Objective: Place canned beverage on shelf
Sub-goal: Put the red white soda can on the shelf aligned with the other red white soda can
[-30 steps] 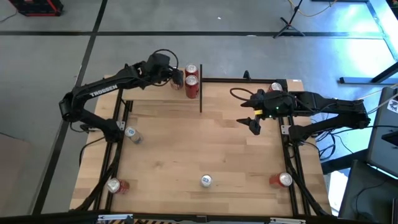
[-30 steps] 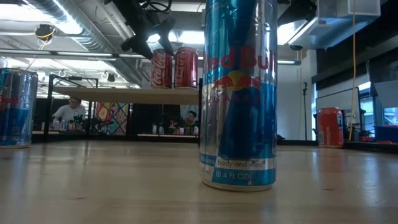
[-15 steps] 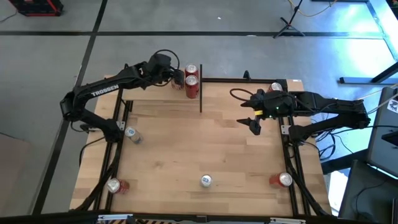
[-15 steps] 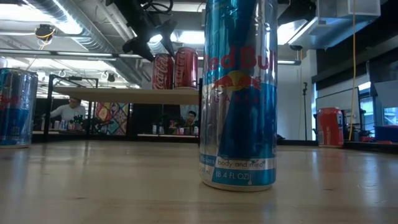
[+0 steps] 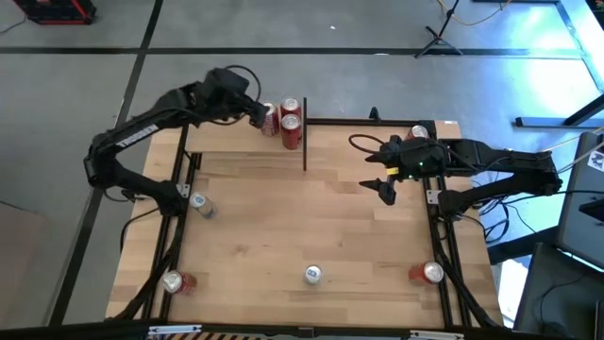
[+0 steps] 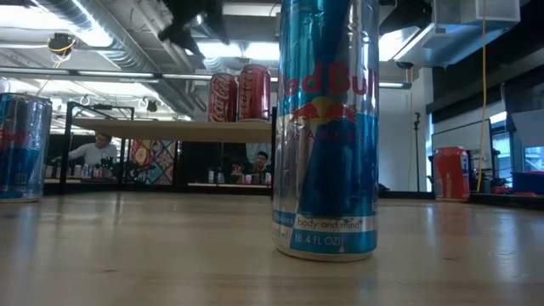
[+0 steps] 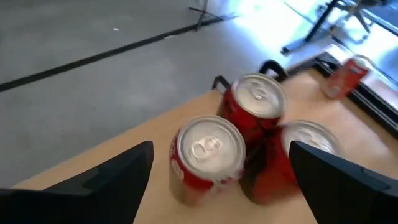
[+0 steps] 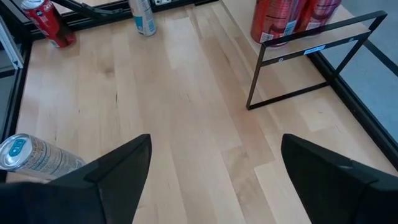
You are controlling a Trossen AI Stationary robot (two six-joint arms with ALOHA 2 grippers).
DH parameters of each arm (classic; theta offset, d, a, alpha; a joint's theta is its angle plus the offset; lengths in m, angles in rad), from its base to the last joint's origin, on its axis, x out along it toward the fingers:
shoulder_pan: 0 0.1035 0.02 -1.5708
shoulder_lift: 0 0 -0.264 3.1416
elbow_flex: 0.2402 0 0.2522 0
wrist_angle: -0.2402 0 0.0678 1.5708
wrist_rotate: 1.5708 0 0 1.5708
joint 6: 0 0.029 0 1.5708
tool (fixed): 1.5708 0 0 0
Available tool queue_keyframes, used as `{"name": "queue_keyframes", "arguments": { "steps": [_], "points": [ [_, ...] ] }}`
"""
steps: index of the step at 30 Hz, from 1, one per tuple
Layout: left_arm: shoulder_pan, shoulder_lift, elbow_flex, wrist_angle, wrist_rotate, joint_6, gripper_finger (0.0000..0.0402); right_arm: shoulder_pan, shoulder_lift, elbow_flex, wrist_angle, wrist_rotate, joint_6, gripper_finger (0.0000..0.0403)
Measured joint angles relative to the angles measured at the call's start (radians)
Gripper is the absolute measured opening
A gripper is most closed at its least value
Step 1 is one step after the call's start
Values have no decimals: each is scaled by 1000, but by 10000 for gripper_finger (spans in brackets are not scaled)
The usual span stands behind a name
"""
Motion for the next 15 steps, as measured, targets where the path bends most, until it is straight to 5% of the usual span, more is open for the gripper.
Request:
{"name": "queue_keyframes", "arguments": {
  "steps": [8, 15],
  "points": [
    [-177, -38, 143, -128, 296, 14, 364, 0, 0, 0, 0, -15, -2, 347],
    [-461, -42, 150, -292, 266, -236, 364, 0, 0, 0, 0, -25, -34, 347]
  ]
}}
